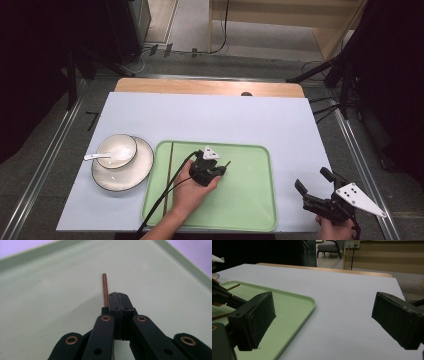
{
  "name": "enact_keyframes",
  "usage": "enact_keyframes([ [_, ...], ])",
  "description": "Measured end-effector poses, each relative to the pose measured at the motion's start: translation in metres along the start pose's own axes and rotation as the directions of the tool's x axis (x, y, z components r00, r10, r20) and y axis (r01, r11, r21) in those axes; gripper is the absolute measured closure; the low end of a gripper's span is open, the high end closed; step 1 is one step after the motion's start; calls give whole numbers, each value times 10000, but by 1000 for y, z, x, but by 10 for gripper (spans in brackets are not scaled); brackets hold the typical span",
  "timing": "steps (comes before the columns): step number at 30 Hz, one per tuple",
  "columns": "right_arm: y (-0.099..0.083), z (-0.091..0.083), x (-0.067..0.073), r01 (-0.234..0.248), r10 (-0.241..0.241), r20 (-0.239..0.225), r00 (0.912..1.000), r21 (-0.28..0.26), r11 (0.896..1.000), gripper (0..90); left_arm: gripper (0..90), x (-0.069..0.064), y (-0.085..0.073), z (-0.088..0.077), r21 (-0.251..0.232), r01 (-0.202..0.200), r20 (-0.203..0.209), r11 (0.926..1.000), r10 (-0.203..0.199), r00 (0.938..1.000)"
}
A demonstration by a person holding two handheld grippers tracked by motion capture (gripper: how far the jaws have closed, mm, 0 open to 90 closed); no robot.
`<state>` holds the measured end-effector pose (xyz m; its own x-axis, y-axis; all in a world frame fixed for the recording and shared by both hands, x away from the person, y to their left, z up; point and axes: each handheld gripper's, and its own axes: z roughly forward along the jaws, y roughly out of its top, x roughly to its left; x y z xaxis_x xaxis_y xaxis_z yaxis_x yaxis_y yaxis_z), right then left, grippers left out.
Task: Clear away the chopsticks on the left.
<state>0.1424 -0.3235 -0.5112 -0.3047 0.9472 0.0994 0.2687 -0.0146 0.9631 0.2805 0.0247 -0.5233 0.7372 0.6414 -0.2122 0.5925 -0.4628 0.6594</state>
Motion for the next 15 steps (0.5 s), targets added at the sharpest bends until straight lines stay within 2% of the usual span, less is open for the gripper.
enact_keyframes([
  [10, 0, 1, 0, 22, -21, -35, 10000, 33, 10000, 52, 900, 8, 1, -4, -6, 198, -333, 9998, -198, 9992],
  [12, 0, 1, 0, 16, -15, -40, 10000, 33, 10000, 52, 900, 10, 1, -6, 106, 53, -585, 9999, -47, 9983],
  [15, 0, 0, 0, -17, 17, -24, 10000, 53, 10000, 52, 900, 14, 0, -8, 123, 100, -750, 9999, -90, 9971],
])
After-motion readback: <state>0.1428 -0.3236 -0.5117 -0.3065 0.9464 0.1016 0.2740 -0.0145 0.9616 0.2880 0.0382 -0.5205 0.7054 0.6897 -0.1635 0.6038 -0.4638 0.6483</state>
